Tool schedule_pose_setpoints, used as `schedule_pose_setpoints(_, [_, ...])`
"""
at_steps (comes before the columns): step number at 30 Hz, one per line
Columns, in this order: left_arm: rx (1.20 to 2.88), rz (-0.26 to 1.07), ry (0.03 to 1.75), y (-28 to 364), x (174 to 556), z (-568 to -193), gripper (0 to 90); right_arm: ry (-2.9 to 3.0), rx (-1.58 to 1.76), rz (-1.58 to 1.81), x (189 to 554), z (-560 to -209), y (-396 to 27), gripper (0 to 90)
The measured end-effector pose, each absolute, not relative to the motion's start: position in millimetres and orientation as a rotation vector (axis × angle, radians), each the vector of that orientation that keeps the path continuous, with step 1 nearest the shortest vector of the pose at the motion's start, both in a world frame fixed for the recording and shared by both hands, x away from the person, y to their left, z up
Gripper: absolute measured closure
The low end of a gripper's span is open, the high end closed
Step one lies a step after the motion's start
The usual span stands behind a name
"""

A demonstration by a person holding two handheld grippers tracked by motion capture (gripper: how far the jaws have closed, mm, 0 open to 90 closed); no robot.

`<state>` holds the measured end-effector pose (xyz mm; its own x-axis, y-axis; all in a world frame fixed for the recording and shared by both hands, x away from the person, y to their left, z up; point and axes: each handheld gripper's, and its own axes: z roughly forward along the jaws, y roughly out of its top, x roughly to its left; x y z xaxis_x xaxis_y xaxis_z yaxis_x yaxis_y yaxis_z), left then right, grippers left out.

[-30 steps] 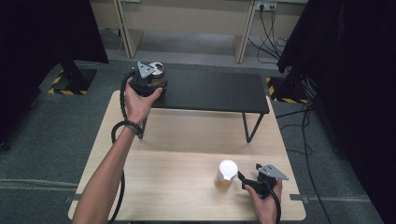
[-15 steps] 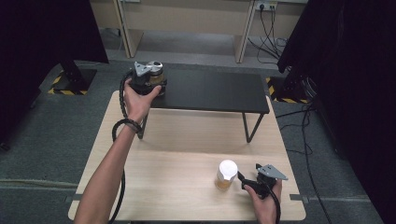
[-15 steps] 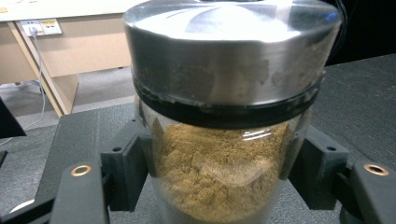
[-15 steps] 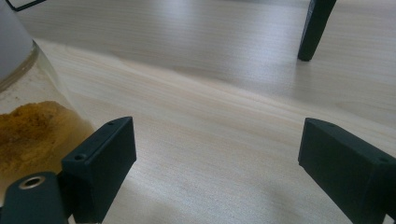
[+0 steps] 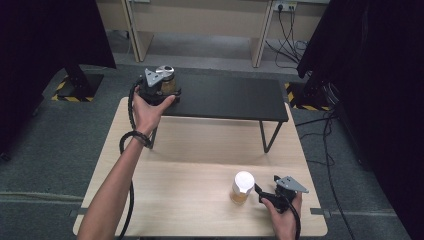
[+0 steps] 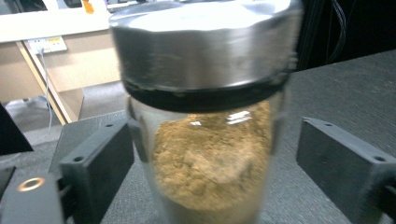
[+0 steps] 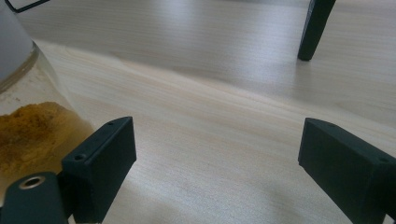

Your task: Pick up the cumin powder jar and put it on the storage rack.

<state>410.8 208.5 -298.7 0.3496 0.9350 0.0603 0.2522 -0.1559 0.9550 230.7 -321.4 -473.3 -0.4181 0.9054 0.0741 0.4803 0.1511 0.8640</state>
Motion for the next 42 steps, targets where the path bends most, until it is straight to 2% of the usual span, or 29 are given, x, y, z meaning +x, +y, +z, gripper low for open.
schedule_pose_setpoints(3, [1.626,0.890,1.079,208.2,406.6,-297.5,0.1,1.966,1.316,1.198,230.7,-473.2,-321.6,11.5])
schedule_pose_setpoints(33, [1.614,0.926,1.056,217.5,366.7,-294.2,0.0,1.958,1.317,1.203,229.7,-473.9,-321.5,11.5])
schedule_pose_setpoints(42, [1.601,0.915,1.040,220.3,348.2,-305.5,0.0,1.961,1.313,1.200,229.8,-473.8,-321.1,11.5])
